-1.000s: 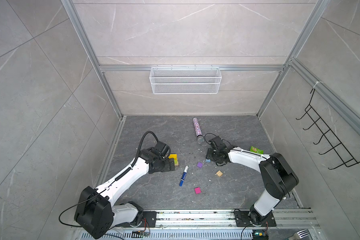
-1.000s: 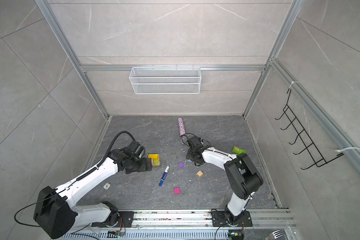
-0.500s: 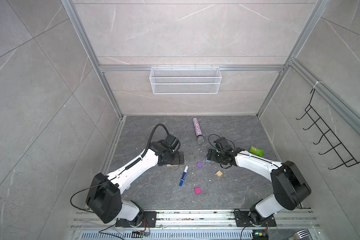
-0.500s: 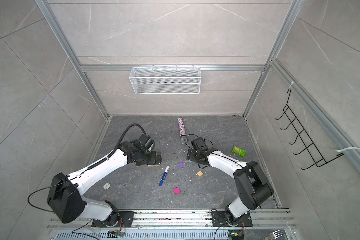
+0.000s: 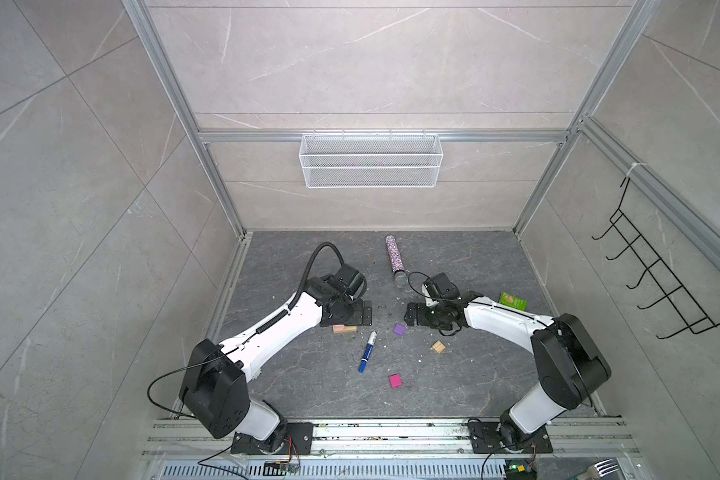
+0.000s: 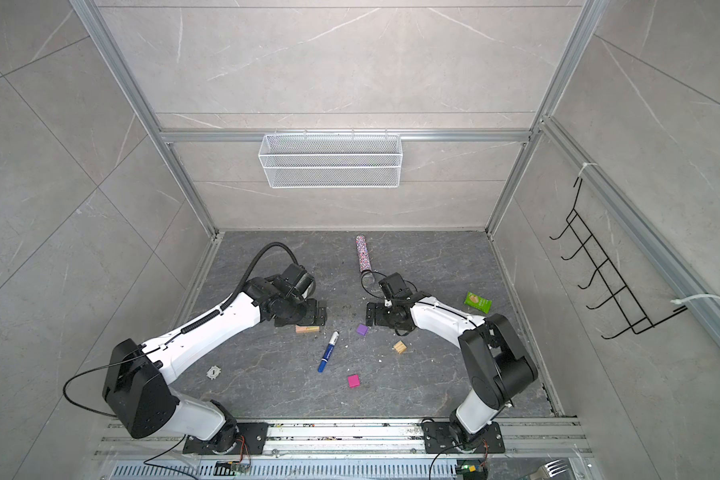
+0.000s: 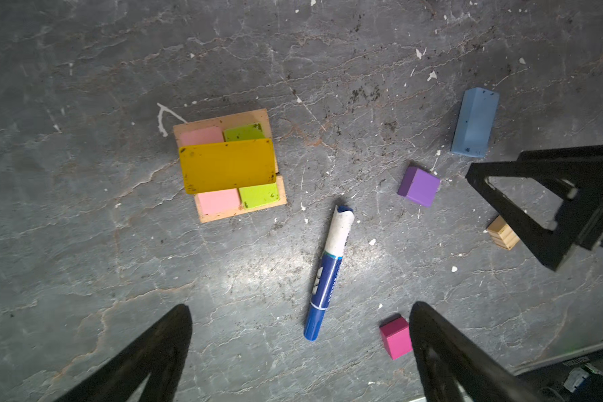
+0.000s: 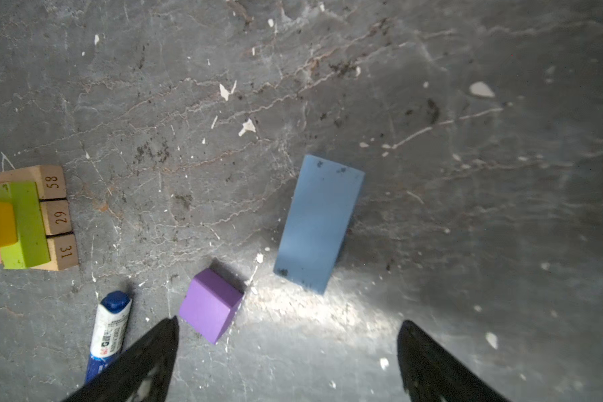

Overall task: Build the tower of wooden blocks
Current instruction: 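Lift the light blue block with the right gripper while the left gripper draws back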

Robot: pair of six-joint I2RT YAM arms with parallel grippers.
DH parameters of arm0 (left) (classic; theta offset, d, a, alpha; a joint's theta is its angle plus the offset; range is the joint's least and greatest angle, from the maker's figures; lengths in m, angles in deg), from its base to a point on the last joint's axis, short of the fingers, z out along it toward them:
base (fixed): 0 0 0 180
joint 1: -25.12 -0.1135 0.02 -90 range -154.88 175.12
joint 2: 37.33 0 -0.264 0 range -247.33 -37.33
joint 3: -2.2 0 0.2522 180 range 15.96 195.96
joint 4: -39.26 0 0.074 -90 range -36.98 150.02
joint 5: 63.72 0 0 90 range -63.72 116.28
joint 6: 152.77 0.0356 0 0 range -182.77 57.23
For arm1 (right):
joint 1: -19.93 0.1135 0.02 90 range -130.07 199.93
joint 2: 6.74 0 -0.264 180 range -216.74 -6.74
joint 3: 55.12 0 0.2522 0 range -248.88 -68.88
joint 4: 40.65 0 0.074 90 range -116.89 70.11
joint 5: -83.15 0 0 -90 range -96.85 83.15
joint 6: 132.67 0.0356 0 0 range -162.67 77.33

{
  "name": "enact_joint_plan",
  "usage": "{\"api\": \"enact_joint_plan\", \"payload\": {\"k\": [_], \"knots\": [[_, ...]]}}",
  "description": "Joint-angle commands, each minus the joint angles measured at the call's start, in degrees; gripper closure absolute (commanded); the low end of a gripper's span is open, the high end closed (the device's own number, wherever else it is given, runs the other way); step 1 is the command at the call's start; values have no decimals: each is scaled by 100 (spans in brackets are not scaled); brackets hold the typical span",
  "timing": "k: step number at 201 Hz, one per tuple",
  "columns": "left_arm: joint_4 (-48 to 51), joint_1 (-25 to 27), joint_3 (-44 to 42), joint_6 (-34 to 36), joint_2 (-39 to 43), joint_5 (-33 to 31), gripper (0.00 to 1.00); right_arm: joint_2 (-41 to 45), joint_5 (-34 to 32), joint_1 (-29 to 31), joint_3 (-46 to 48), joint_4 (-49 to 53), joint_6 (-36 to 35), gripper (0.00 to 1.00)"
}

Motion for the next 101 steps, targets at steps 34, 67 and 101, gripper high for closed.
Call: {"api": "enact_joint_plan", "payload": {"k": [34,67,101], "knots": [[653,-615,-344,315,948,-217,0,-549,587,-16,-326,-490,260,1],[782,-962,-567,514,1196,-64,0,-765,829,9,-478,-635,396,1],[863,-1207,-673,696,1290,79,0,-943,893,134,-784,-581,442,1]]}}
